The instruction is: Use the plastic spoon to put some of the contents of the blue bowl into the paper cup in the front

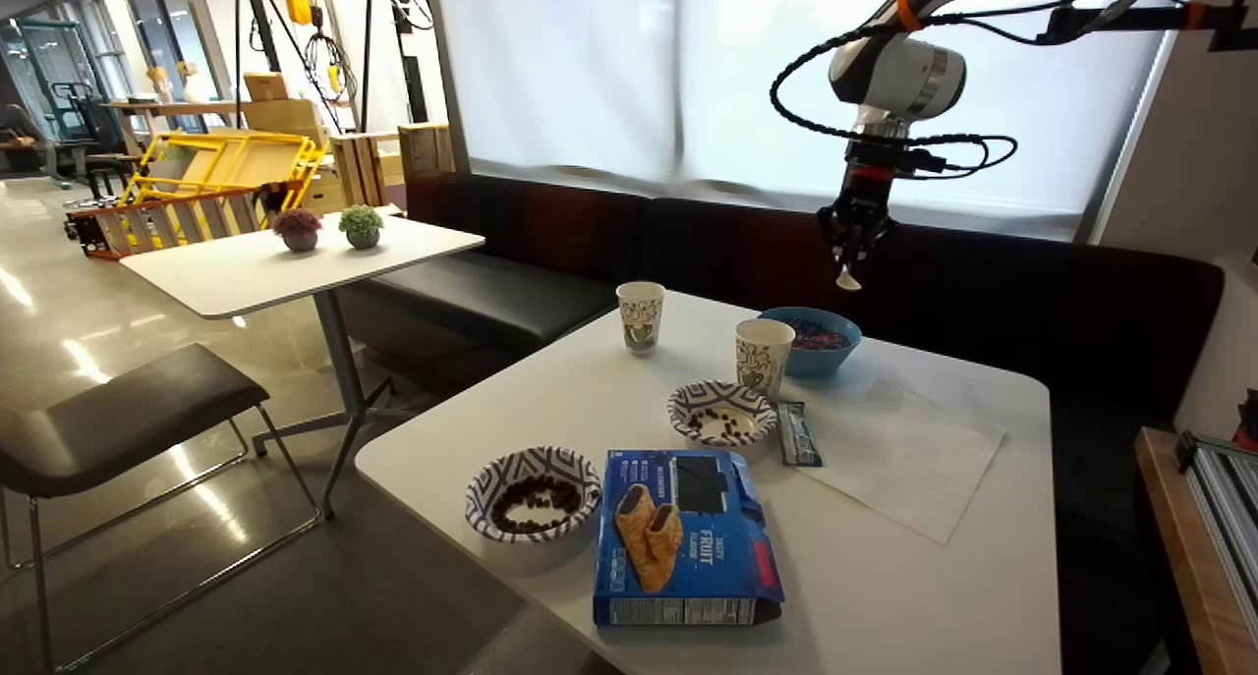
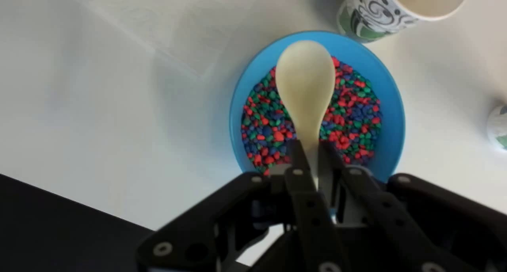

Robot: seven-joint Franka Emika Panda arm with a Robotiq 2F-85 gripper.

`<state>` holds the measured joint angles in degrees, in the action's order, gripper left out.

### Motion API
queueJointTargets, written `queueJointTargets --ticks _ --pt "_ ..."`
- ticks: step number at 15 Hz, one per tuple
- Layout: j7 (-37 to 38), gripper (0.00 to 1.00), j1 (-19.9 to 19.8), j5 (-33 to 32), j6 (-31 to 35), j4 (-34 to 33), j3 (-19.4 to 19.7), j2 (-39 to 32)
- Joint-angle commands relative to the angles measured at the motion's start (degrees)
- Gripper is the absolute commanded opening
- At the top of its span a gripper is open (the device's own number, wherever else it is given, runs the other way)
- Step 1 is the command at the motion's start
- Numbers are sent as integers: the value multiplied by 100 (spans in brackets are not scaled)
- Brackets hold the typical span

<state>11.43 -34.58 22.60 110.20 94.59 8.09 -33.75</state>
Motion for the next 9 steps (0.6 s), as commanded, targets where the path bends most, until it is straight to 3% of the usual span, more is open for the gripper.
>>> queueJointTargets --ticks 1,5,9 --pt "-440 3 392 -21 445 1274 286 726" --pt "-804 3 788 -120 1008 2374 498 1346" --pt "-404 3 1174 -369 1400 3217 746 1852"
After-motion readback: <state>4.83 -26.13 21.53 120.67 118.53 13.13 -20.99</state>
